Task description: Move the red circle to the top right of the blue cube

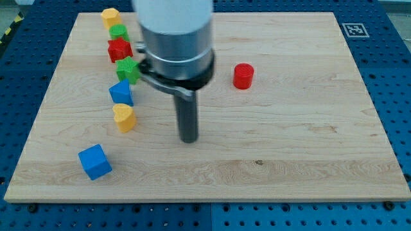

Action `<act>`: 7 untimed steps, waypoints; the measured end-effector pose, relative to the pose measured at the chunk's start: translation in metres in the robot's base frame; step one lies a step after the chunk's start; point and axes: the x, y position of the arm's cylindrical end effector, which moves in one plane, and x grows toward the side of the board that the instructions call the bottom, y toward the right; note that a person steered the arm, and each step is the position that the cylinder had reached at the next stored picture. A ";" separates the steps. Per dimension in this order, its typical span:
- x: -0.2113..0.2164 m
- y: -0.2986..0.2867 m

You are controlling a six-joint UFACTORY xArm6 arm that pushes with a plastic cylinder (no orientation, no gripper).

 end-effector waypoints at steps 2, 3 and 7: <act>-0.019 0.093; -0.072 0.114; -0.172 0.102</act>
